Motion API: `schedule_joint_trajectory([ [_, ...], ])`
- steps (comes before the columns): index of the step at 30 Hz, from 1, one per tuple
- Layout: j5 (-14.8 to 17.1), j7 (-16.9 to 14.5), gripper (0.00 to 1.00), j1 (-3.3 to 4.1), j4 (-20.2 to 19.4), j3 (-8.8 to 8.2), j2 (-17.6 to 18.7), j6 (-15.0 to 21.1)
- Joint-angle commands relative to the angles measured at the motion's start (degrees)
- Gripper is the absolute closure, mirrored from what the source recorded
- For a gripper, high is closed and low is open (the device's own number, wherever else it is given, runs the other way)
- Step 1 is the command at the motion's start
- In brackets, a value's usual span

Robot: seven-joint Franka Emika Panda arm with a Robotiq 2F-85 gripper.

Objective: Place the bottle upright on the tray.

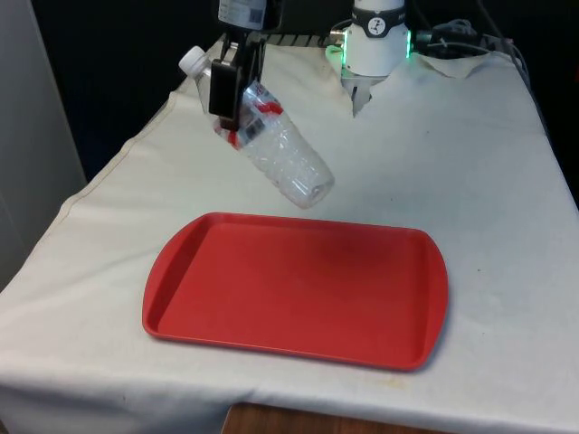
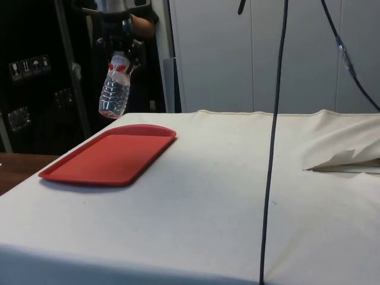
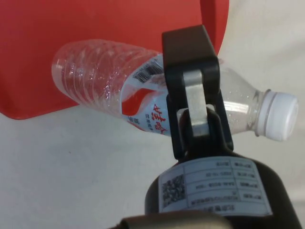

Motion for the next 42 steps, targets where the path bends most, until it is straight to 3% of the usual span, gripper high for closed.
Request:
schedule_joint_trajectory([
  [1, -0.1, 0.6, 0.88, 0.23, 0.3, -0.06, 0.2, 0.2],
  [7, -0.1, 0.0, 0.88, 0.0, 0.6, 0.23, 0.5, 0.0],
  [15, -2.3, 1.8, 0.88, 0.52, 2.1, 0.06, 2.0, 0.1],
  [17, -2.2, 1.1, 0.88, 0.17, 1.9, 0.4, 1.8, 0.0],
  [18, -2.8, 2.1, 0.88, 0.52, 2.3, 0.11, 2.2, 0.1],
  [28, -4.6, 2.2, 0.88, 0.23, 3.0, 0.4, 3.8, 0.1],
  [30, -5.3, 3.2, 0.88, 0.52, 3.2, 0.06, 4.3, 0.5],
  [34, -6.6, 3.8, 0.88, 0.52, 3.2, 0.0, 4.7, 0.5],
  [35, -6.4, 3.1, 0.88, 0.23, 3.0, 0.4, 4.5, 0.1],
  [36, -7.0, 4.0, 0.88, 0.52, 3.2, 0.0, 4.8, 0.5],
  [42, -9.4, 5.3, 0.88, 0.57, 3.2, -0.06, 5.3, 0.4],
])
